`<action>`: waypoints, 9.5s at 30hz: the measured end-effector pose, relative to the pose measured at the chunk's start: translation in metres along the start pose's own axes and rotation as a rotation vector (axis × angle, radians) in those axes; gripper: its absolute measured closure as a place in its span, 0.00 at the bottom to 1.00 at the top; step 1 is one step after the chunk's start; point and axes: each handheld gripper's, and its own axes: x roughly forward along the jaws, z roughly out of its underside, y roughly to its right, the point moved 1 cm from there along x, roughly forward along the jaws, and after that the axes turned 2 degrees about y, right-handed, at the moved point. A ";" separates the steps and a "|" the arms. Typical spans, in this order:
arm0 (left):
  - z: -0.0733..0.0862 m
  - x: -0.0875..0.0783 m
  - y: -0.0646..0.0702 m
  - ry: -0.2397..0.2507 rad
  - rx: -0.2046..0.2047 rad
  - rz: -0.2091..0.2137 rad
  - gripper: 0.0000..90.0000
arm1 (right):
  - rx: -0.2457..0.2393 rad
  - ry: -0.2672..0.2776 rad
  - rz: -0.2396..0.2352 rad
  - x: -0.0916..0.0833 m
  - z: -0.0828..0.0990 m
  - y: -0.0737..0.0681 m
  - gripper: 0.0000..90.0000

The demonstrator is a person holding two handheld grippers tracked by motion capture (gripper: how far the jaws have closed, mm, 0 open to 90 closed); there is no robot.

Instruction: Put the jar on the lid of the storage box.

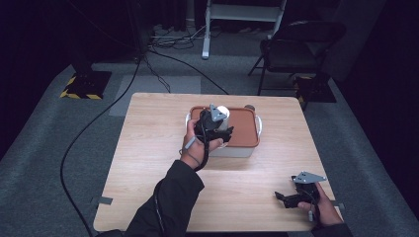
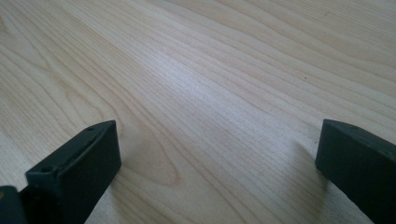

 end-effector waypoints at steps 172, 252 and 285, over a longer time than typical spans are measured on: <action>0.004 0.022 -0.019 -0.016 0.069 -0.103 0.02 | -0.007 0.001 -0.003 0.000 0.000 0.000 0.00; 0.123 -0.046 -0.013 -0.129 0.220 -0.095 0.02 | -0.006 0.001 -0.004 0.000 0.000 0.000 0.00; 0.180 -0.058 -0.035 -0.214 0.135 -0.104 0.02 | -0.006 0.001 -0.003 0.000 0.000 0.000 0.00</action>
